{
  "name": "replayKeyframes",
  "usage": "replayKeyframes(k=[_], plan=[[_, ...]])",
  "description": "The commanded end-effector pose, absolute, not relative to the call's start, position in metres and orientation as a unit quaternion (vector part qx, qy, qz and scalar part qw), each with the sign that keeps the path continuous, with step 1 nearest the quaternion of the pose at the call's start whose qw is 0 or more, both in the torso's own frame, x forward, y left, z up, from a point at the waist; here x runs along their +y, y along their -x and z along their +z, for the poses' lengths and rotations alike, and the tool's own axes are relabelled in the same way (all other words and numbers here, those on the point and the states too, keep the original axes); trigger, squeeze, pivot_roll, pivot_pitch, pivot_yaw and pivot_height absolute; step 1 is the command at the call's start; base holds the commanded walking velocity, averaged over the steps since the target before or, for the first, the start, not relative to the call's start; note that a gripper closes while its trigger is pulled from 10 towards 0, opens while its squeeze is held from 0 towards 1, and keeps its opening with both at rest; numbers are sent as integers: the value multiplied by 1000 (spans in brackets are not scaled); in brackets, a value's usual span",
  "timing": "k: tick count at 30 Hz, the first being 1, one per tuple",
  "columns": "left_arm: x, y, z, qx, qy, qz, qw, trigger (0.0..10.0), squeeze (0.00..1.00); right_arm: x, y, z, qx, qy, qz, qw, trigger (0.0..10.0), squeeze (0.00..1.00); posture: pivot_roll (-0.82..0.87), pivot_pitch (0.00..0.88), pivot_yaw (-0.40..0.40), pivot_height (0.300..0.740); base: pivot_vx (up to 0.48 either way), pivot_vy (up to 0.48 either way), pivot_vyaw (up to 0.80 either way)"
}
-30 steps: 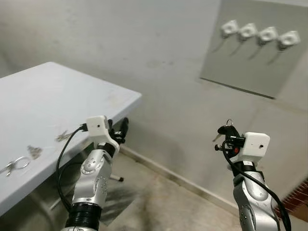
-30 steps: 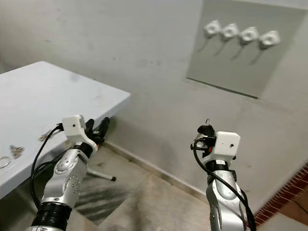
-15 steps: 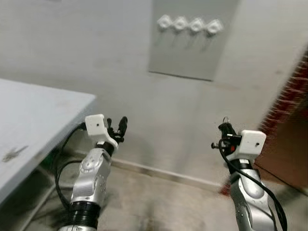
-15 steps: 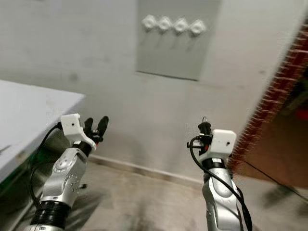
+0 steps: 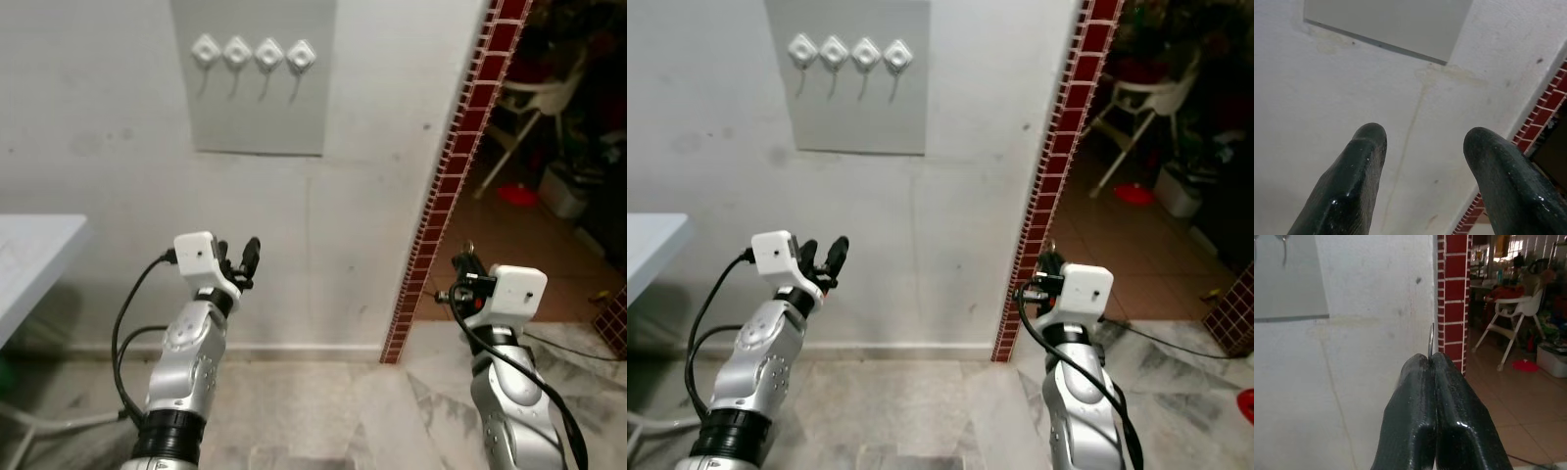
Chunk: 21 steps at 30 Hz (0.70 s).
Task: Hang keys on a hook
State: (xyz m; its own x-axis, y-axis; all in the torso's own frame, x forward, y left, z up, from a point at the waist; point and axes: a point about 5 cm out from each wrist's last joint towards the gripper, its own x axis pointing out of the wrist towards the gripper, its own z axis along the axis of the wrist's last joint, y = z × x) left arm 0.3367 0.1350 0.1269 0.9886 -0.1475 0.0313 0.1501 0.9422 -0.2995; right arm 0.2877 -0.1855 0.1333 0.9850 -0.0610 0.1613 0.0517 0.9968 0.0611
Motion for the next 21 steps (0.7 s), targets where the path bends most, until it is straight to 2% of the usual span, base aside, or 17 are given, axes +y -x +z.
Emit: replayKeyframes(k=[1,8,21], plan=[[138,-336,126,0,152,-71,986,10000,0,-183,-289,140,-94,-28,-24,995,10000,0,-17,24,4,740,0,0,0],[137,-337,124,8,160,-74,984,10000,0,-181,-288,140,-95,-29,-23,995,10000,0,-21,20,8,740,0,37,0],[136,-336,122,15,161,-79,984,10000,0,-179,-285,138,-94,-30,-20,995,10000,0,-22,10,10,740,0,424,0]])
